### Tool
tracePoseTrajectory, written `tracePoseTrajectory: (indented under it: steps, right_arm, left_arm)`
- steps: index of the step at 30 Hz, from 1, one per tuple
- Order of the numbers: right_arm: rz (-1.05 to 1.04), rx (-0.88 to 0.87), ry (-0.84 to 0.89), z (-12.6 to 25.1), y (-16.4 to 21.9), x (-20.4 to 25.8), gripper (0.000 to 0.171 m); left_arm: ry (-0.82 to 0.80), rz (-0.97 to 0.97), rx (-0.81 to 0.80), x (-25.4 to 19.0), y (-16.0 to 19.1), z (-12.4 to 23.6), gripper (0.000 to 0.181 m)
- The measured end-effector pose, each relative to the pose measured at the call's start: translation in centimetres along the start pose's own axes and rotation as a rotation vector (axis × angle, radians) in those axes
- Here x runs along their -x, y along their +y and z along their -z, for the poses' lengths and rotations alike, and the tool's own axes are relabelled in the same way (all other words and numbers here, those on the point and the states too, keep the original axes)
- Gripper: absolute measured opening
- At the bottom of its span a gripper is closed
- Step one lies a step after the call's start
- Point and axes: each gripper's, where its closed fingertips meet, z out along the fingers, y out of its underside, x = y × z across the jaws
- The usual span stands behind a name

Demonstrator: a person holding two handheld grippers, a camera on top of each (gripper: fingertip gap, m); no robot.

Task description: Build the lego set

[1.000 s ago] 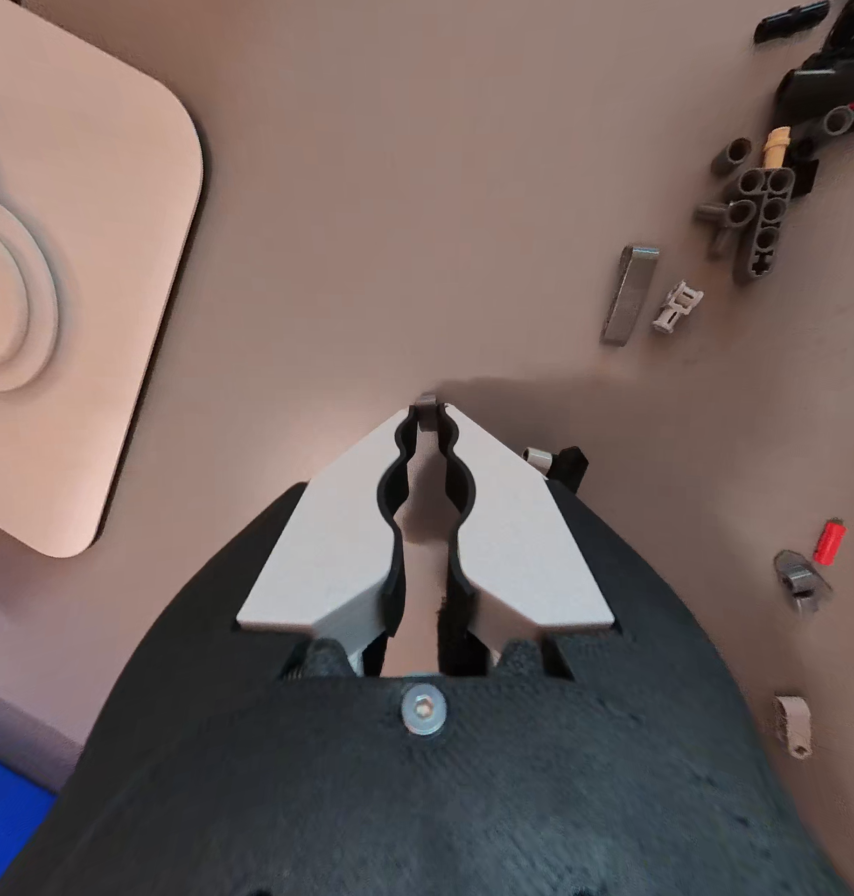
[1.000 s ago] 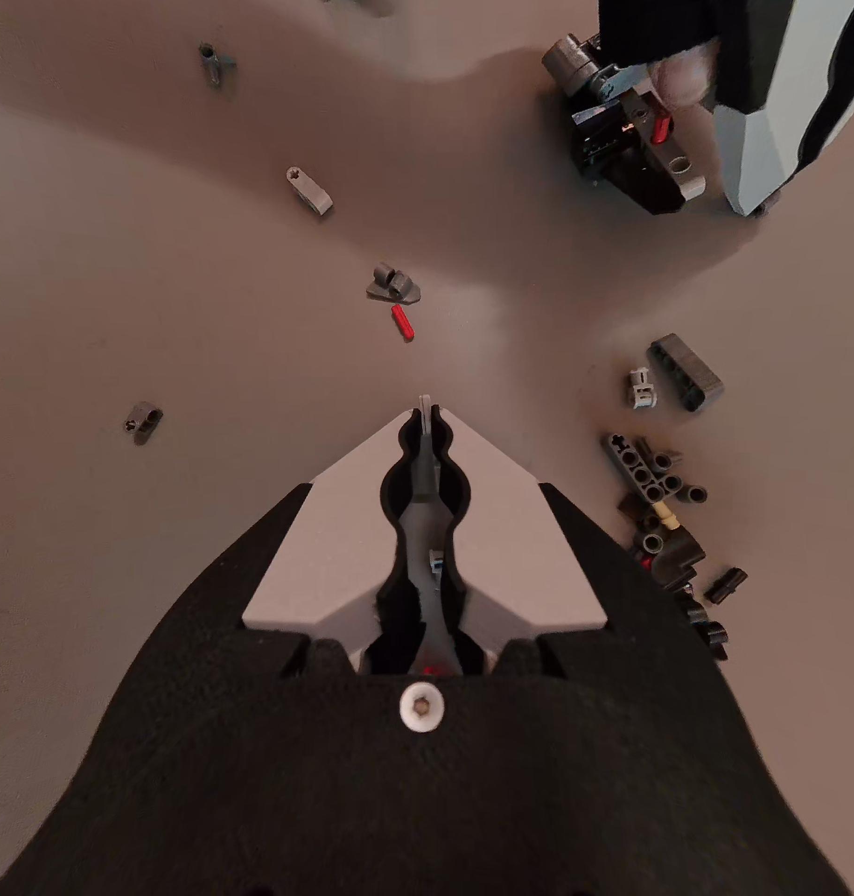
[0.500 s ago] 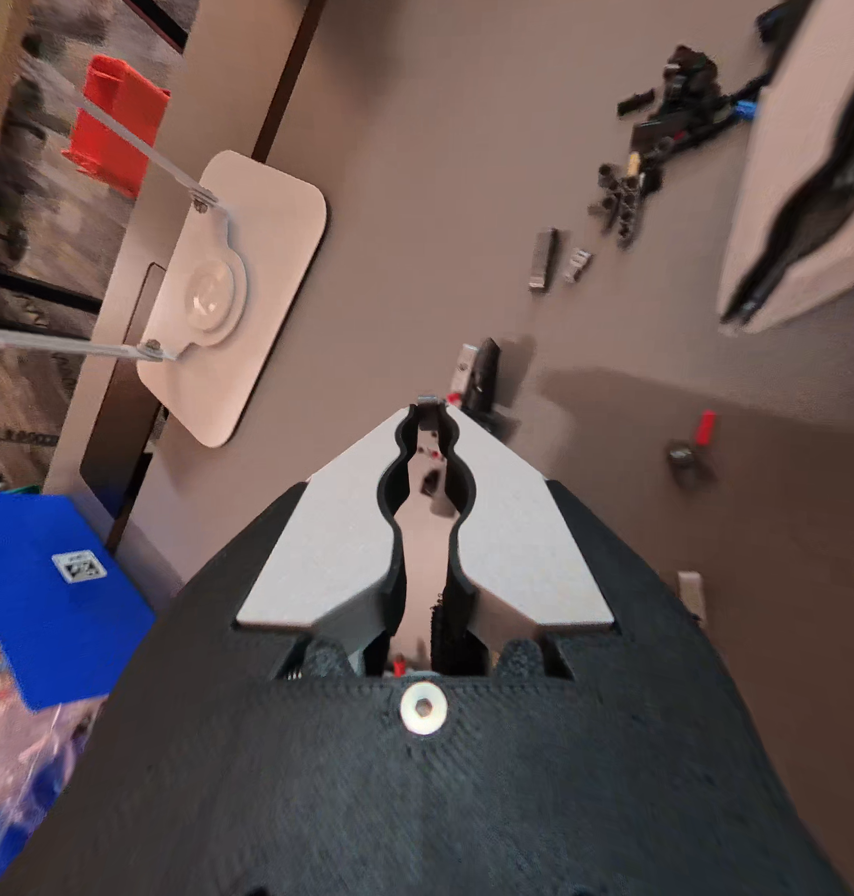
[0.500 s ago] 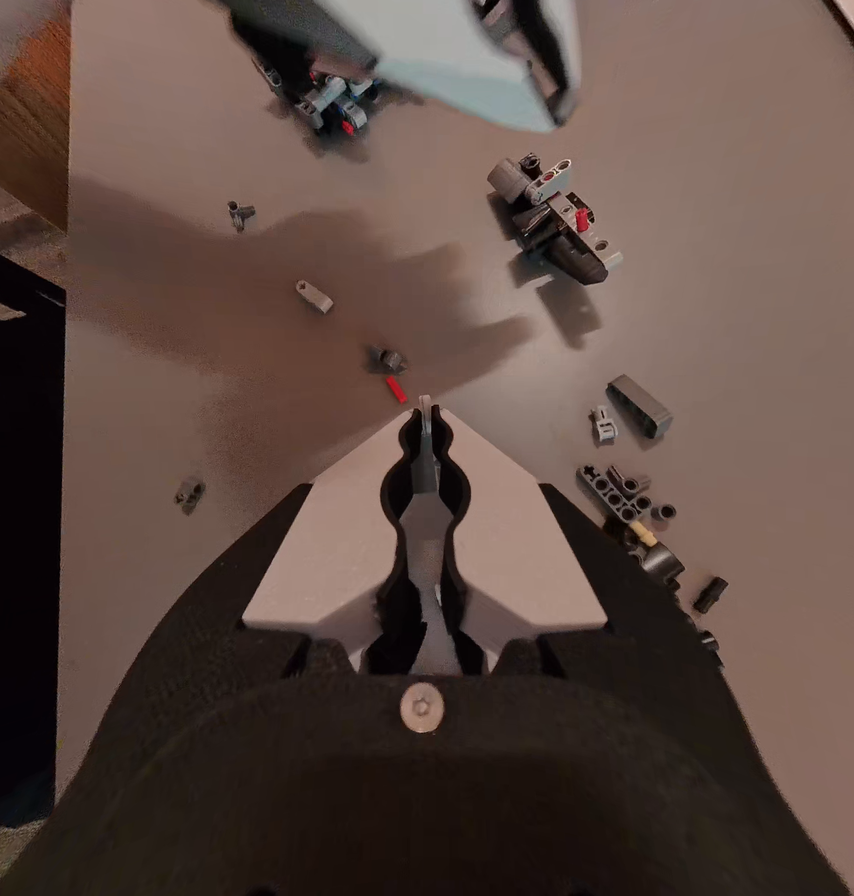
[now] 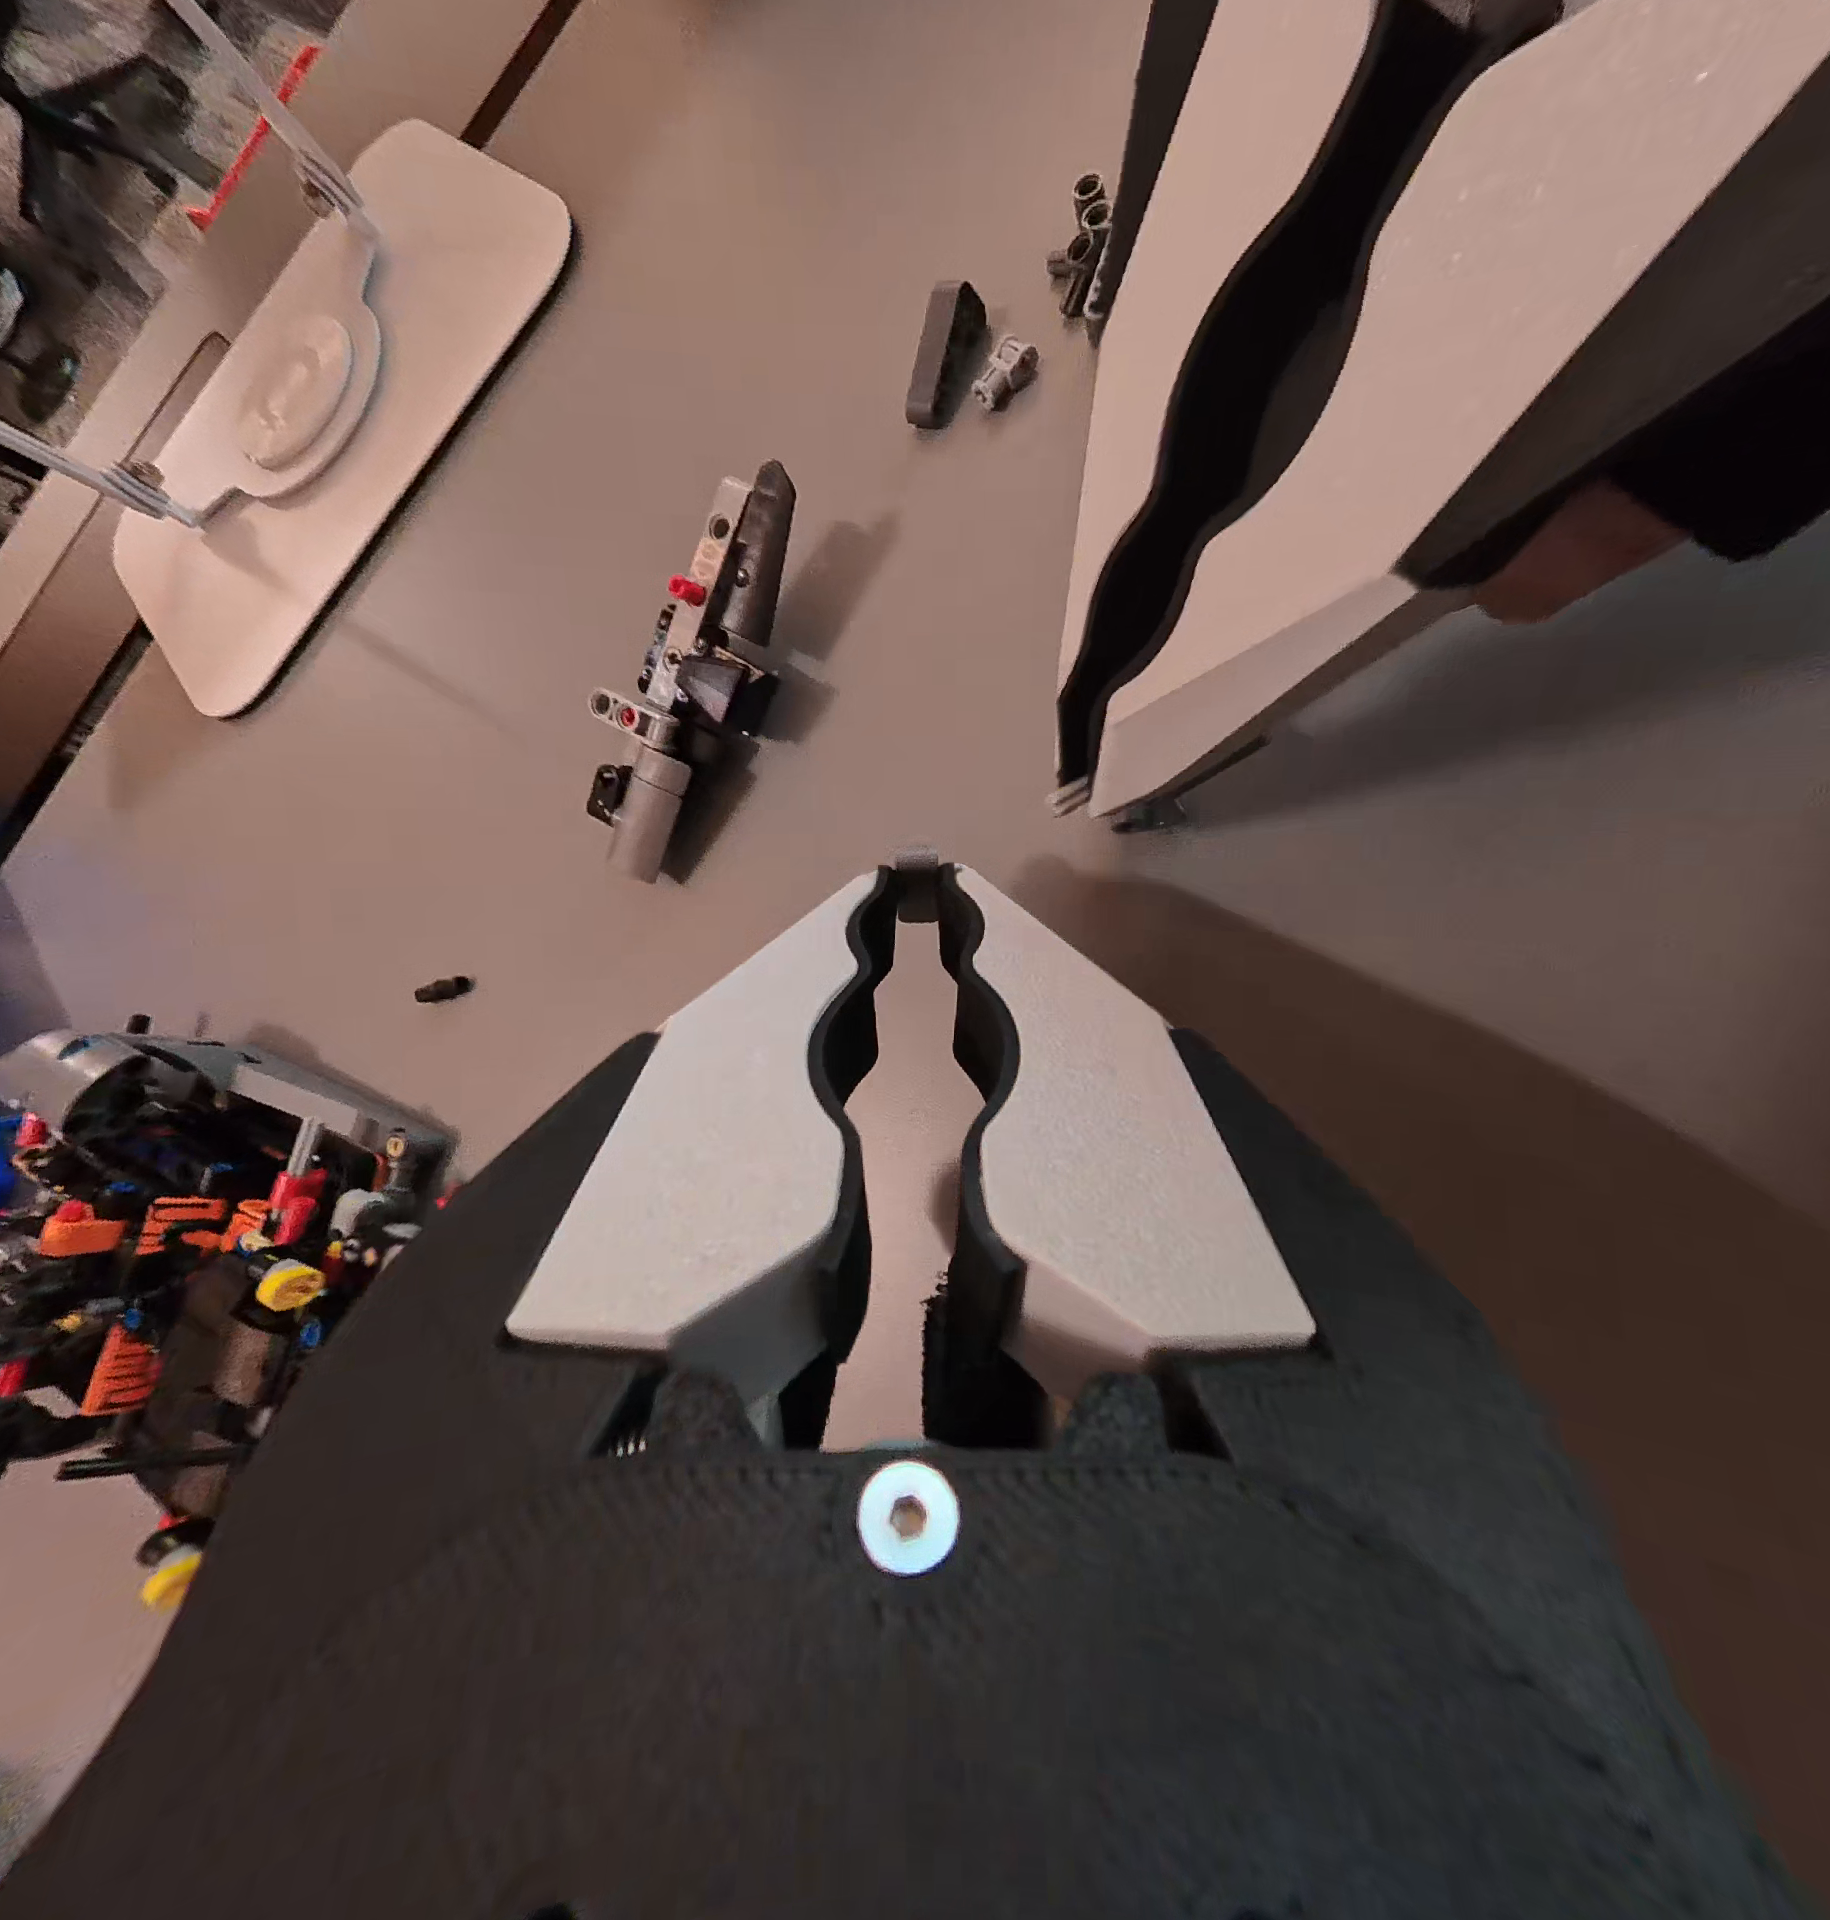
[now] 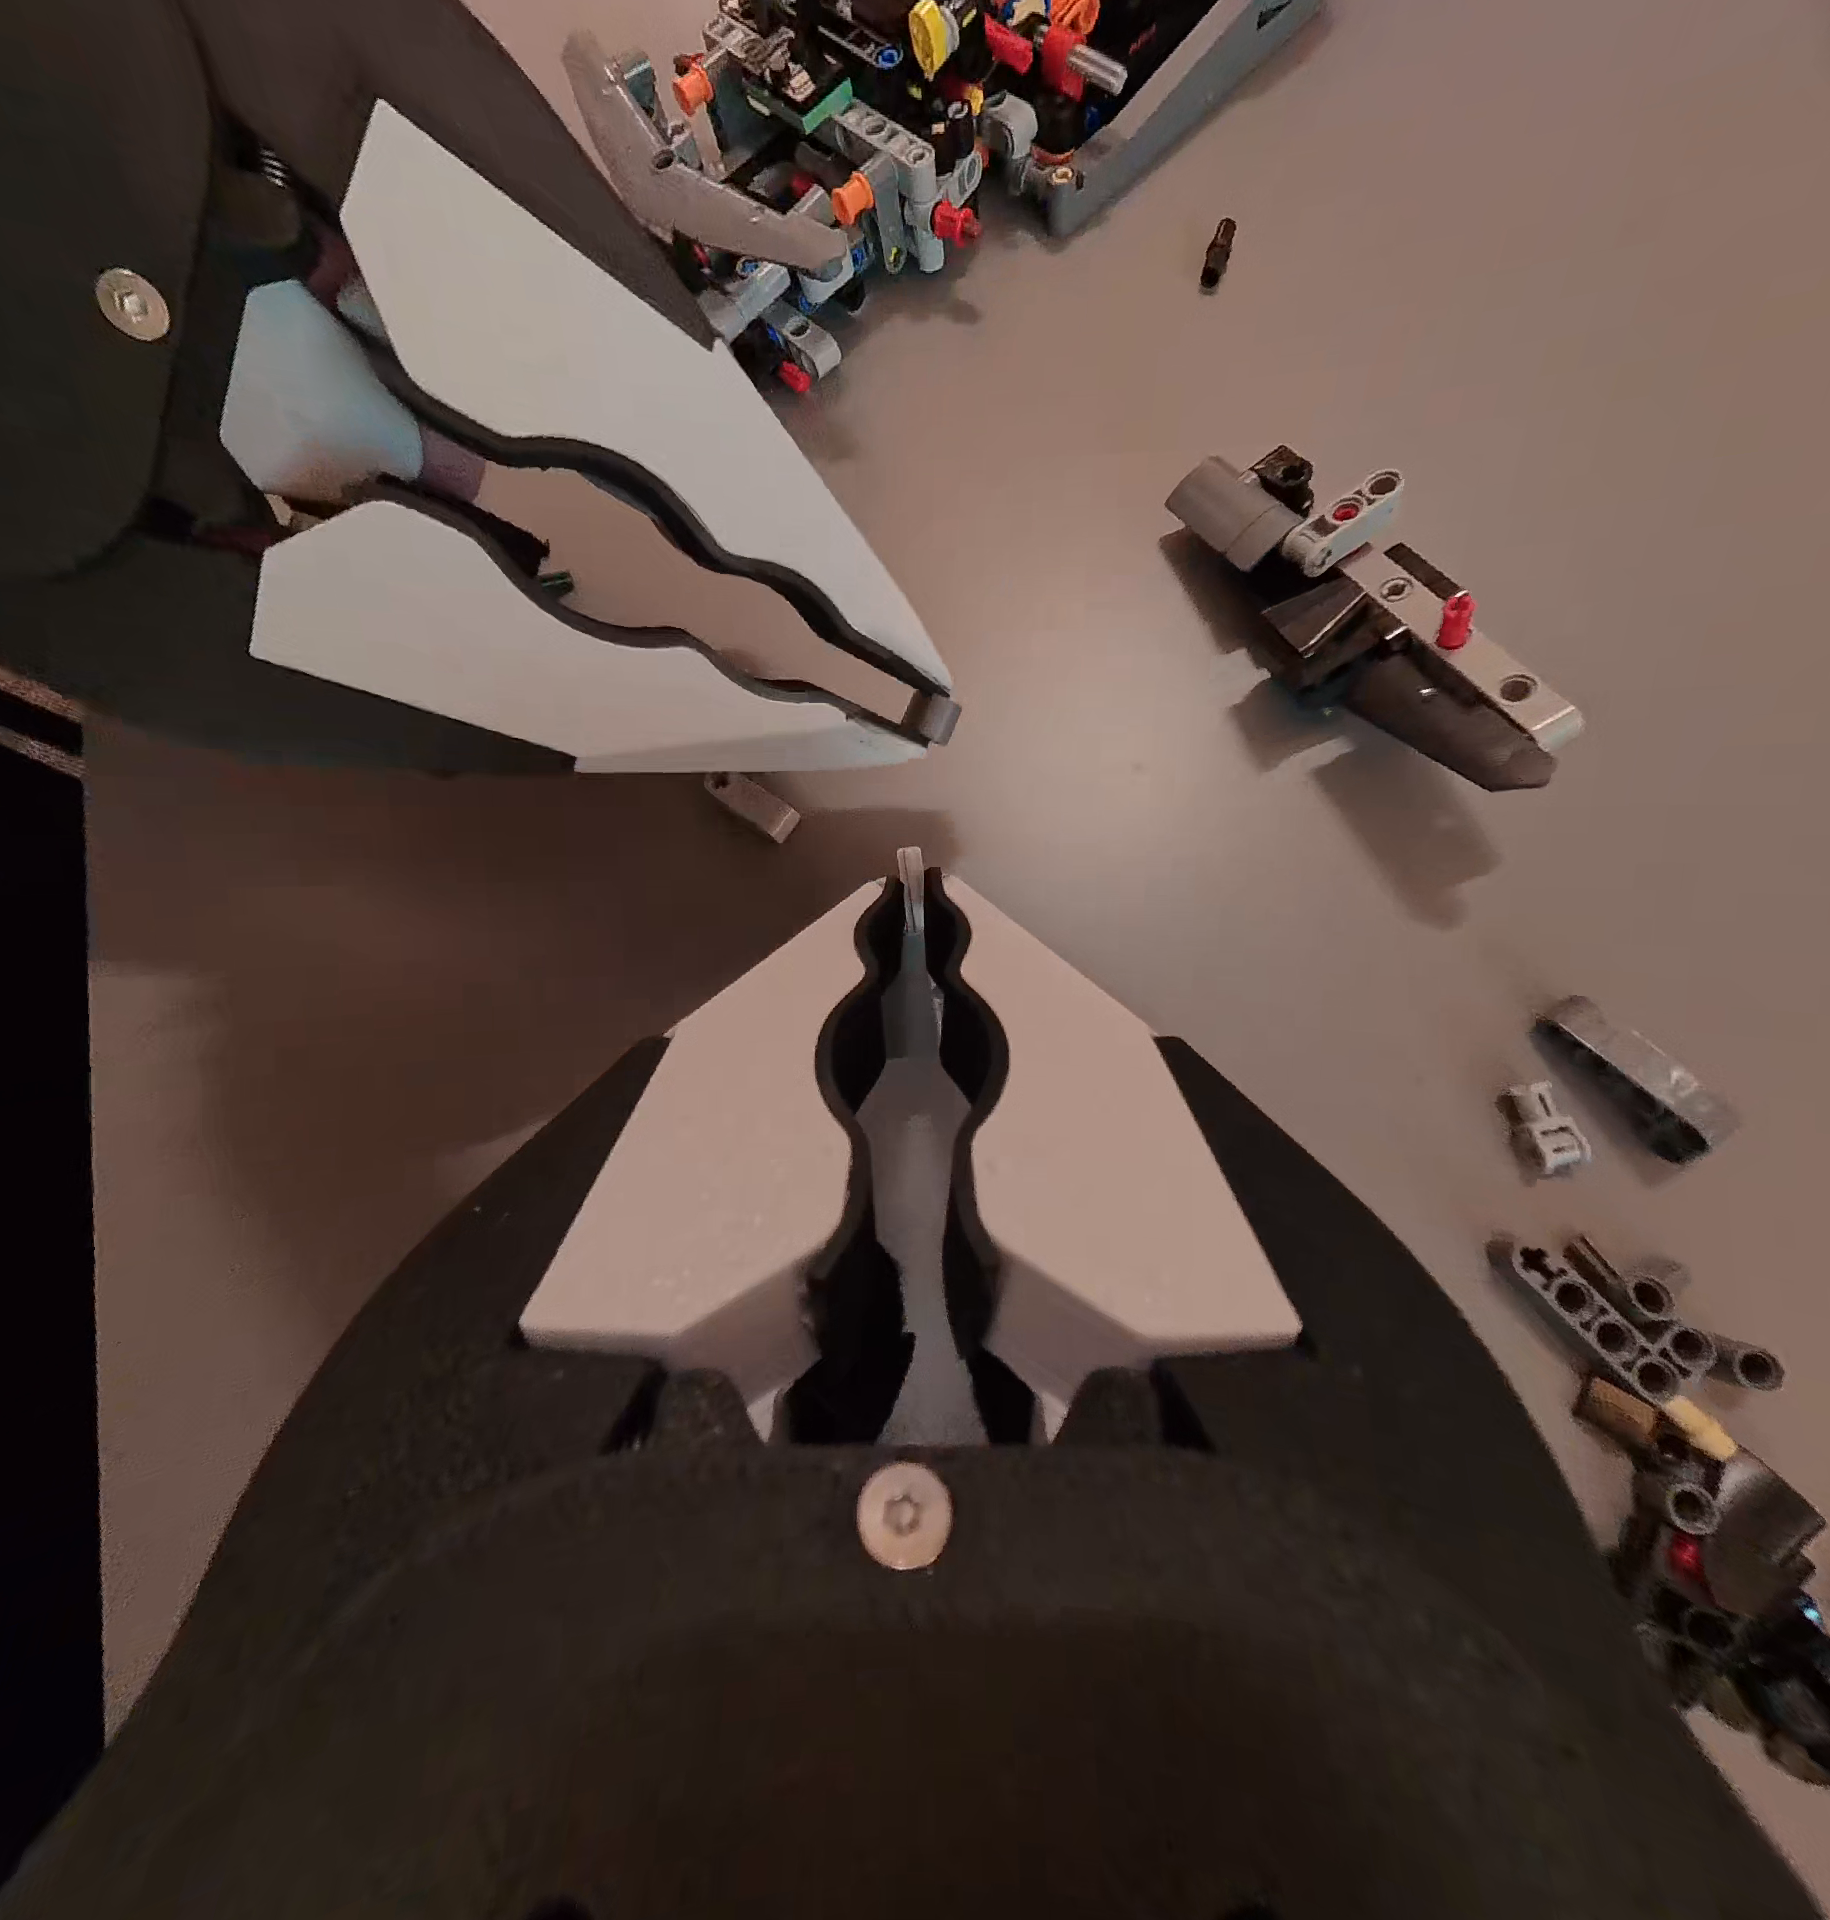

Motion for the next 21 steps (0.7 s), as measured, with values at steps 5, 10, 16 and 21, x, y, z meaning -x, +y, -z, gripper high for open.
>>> tracePoseTrajectory:
  steps: [5,10,16,21]
  right_arm:
    - [-0.010,0.020,0.018,-1.2,0.0,-0.3,0.001]
    - [0.013,0.033,0.045,-1.8,-1.2,-1.6,0.001]
    - [0.033,0.053,0.019,-2.1,-2.4,-2.0,0.001]
    - [0.014,0.079,-0.006,-3.5,-2.3,-2.0,0.001]
  left_arm:
    - [0.015,0.018,0.058,-0.3,1.1,-0.8,0.006]
    - [0.020,0.077,0.115,0.7,2.0,-1.7,0.006]
    - [0.012,0.160,0.105,1.3,2.4,-2.0,0.007]
    - [0.018,0.202,0.097,1.4,2.9,-1.5,0.014]
